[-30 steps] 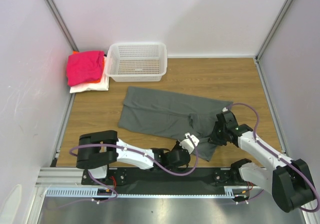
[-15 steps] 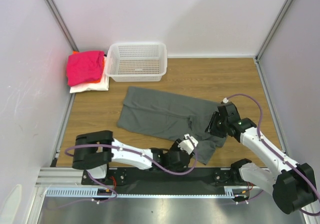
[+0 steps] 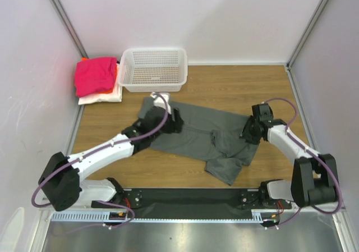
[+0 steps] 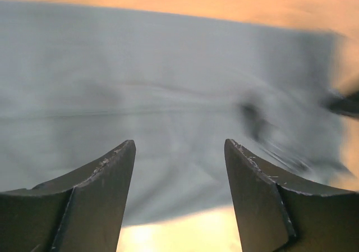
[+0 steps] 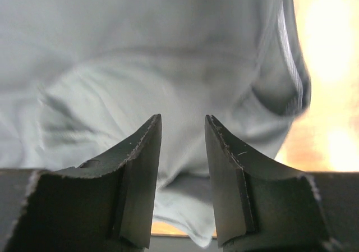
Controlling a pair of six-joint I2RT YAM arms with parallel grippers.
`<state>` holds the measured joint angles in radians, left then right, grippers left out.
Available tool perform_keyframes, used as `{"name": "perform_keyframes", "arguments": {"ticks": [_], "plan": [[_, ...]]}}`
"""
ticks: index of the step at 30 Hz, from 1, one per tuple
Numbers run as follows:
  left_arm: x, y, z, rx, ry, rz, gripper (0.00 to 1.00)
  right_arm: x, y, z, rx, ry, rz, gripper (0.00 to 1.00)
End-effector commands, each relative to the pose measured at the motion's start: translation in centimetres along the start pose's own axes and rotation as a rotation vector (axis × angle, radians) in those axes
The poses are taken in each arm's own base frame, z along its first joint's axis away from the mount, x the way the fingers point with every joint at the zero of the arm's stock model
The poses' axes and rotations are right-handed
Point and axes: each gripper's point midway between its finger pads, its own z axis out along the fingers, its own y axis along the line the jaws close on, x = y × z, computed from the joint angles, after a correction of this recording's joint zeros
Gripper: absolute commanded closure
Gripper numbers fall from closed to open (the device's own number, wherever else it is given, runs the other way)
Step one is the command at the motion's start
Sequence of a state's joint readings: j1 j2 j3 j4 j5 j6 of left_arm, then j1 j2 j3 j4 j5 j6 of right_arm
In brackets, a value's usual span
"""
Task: Fold and stack the t-shirts
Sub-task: Fold the tshirt
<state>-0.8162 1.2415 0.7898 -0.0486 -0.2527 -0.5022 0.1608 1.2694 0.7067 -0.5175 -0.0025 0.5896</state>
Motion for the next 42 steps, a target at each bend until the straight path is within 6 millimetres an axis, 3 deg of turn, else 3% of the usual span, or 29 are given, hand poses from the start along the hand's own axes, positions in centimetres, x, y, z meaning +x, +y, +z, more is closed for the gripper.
{"name": "perform_keyframes", "arguments": {"ticks": [1, 3, 6, 12, 19, 25, 32, 37, 42], "plan": [[1.5, 5.1, 1.1, -0.109, 0.101, -0.118, 0.3, -4.4, 2.0, 0.7, -0.024, -0.091, -0.028, 0.58], [2.2, 7.8, 1.5, -0.172, 0.107, -0.154, 0.33, -5.4, 2.4, 1.0, -0.024, -0.107, -0.031, 0.59], [2.6, 10.2, 1.7, -0.232, 0.105, -0.207, 0.35, -5.6, 2.4, 2.2, -0.011, -0.097, -0.033, 0.59], [4.1, 13.6, 1.3, -0.333, 0.119, -0.29, 0.39, -5.2, 2.0, 5.0, 0.024, -0.041, -0.029, 0.6], [5.6, 16.4, -0.2, -0.44, 0.148, -0.31, 0.39, -5.5, 2.2, 7.2, 0.047, -0.011, -0.02, 0.61], [7.2, 18.5, -1.4, -0.524, 0.167, -0.381, 0.39, -6.9, 2.2, 9.0, 0.077, 0.015, -0.048, 0.61], [7.1, 19.6, -1.8, -0.574, 0.15, -0.392, 0.39, -9.9, 5.0, 10.1, -0.004, 0.011, -0.093, 0.61], [6.8, 20.6, -2.3, -0.618, 0.145, -0.439, 0.39, -11.6, 7.4, 8.4, -0.077, 0.008, -0.123, 0.61], [7.4, 20.7, -3.0, -0.63, 0.167, -0.482, 0.34, -12.6, 9.4, 3.0, -0.168, -0.033, -0.118, 0.5]]}}
